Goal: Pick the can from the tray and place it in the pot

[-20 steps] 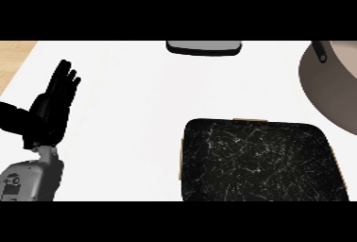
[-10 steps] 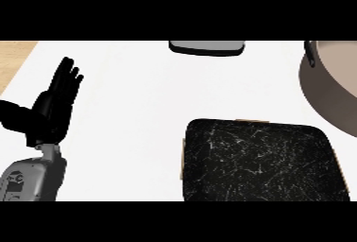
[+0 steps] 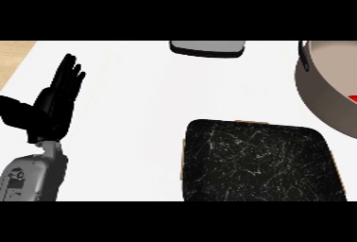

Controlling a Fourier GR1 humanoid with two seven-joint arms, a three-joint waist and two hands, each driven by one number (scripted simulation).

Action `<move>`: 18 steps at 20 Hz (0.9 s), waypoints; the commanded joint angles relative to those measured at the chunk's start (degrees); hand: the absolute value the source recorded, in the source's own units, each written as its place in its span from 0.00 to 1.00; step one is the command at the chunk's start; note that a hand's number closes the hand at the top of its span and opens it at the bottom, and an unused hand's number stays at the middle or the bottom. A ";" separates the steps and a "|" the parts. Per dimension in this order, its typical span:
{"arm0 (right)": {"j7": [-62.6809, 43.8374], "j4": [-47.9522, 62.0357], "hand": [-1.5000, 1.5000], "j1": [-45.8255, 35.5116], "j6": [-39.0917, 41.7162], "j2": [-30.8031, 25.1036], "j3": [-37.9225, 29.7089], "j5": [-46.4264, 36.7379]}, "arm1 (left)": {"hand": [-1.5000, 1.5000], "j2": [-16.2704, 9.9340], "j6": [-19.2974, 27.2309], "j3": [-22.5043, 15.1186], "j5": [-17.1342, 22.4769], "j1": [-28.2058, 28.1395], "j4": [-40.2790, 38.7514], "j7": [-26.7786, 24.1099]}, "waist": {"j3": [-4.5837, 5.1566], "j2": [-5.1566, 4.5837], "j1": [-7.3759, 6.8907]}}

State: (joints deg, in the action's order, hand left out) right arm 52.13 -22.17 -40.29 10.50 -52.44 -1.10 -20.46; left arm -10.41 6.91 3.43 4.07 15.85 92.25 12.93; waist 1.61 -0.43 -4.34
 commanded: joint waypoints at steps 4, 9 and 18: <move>2.61 4.52 0.00 -2.62 12.86 7.17 -4.42 7.85 | 0.50 0.05 0.08 0.50 0.49 -0.65 0.53 0.29 | -2.18 -1.19 -1.31; 0.65 7.13 0.00 -3.47 20.73 4.39 -8.62 13.09 | 0.50 -0.93 0.44 1.61 0.18 0.62 -0.23 0.42 | -2.22 -1.21 0.21; -5.07 9.58 0.00 -5.92 31.85 -2.41 -12.31 18.00 | 0.50 0.00 -0.15 0.77 0.16 -0.43 -0.64 -1.47 | -2.31 -1.73 0.33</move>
State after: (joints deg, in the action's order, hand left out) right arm 42.44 -14.92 -45.38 30.70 -53.37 -11.14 -5.30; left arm -10.61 6.73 4.25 4.41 15.43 91.97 12.25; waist -0.14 -1.59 -3.94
